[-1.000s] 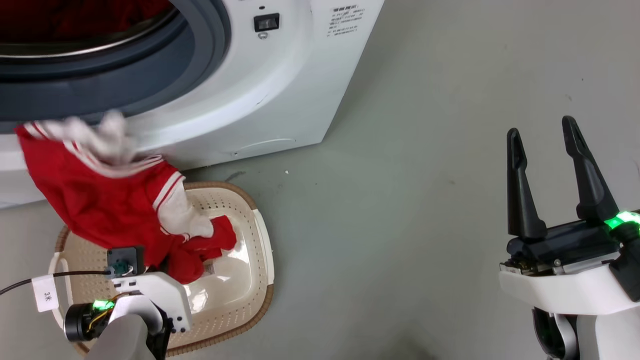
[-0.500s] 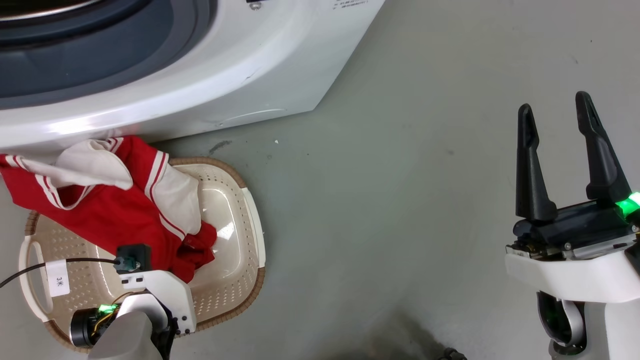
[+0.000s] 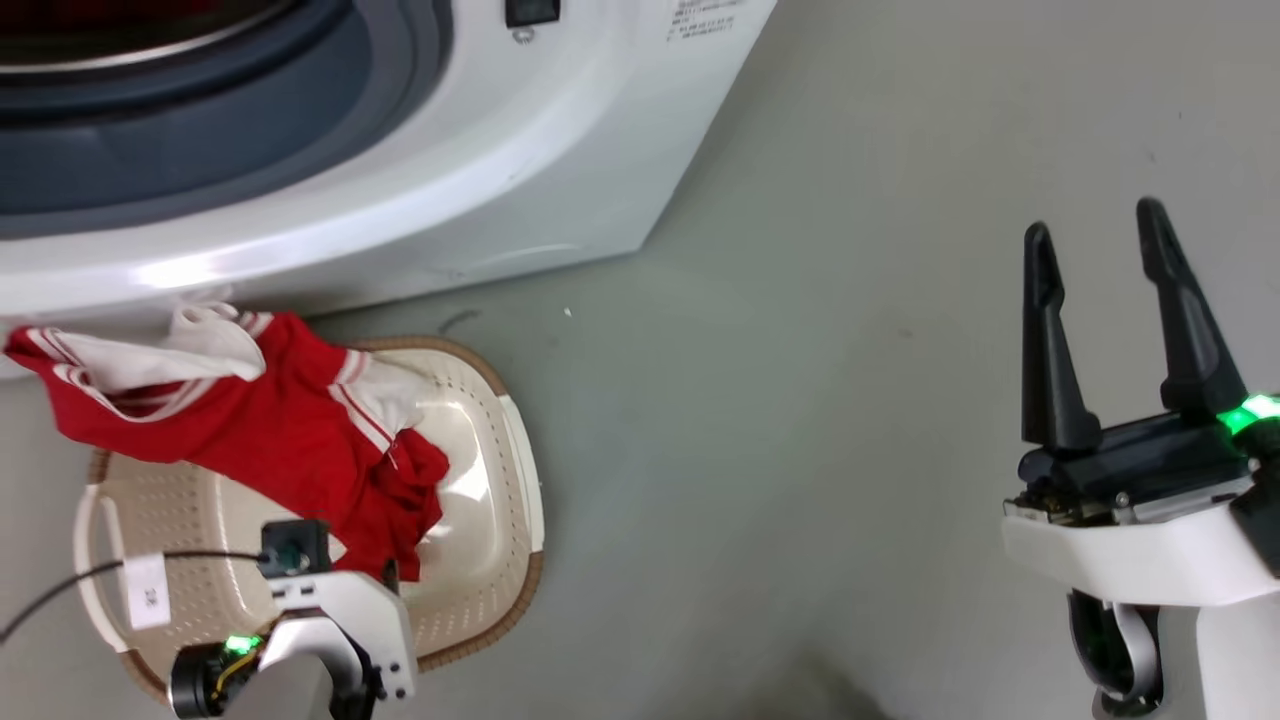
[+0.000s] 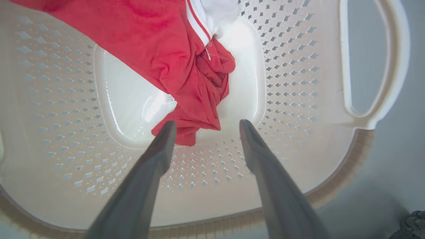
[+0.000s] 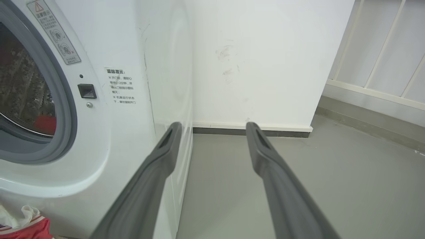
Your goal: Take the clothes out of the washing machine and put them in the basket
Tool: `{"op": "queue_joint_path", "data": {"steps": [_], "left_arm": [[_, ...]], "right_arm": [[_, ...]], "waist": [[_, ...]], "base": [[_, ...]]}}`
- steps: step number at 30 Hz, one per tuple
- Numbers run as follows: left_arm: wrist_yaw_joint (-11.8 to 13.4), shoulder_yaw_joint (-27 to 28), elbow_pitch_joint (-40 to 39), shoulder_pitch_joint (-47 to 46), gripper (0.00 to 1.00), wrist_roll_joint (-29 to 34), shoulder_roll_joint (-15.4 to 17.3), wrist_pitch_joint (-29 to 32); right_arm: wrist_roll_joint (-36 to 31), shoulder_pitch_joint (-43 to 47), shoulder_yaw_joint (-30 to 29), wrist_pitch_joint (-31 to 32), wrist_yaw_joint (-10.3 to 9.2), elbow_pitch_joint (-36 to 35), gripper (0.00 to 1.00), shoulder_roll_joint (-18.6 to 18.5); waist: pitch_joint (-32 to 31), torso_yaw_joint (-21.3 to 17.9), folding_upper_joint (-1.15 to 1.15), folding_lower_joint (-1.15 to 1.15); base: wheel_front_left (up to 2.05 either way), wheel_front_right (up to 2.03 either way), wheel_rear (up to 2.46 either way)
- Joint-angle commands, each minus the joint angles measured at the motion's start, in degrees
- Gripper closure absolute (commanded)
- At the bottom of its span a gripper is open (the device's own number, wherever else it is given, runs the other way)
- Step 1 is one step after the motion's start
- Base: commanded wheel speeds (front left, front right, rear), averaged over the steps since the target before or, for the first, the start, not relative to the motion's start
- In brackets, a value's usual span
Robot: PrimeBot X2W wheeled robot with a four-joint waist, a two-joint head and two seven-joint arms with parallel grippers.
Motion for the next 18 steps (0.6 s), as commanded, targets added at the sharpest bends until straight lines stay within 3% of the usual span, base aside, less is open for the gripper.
{"op": "queue_joint_path", "data": {"steps": [1,8,18], "left_arm": [[-0.04,-0.44,0.13,1.21,0.00,0.40,-0.40,-1.26],[0.09,-0.71,-2.82,5.38,0.00,0.50,-1.57,-4.17],[3.71,3.38,-24.45,17.63,0.00,3.94,-2.61,-4.18]], "right_arm": [[-0.47,1.09,-0.03,-0.12,-0.04,0.29,0.00,-0.02],[-2.12,4.80,-0.29,-0.12,-0.04,1.50,0.00,-0.02],[-3.39,10.30,-0.67,-0.12,-0.04,2.43,0.00,-0.02]], "waist": [[-2.95,0.99,0.00,-0.01],[-10.81,3.20,0.00,-0.01],[-19.71,5.78,0.00,-0.01]], "base": [[0.00,0.00,0.00],[0.00,0.00,0.00],[0.00,0.00,0.00]]}}
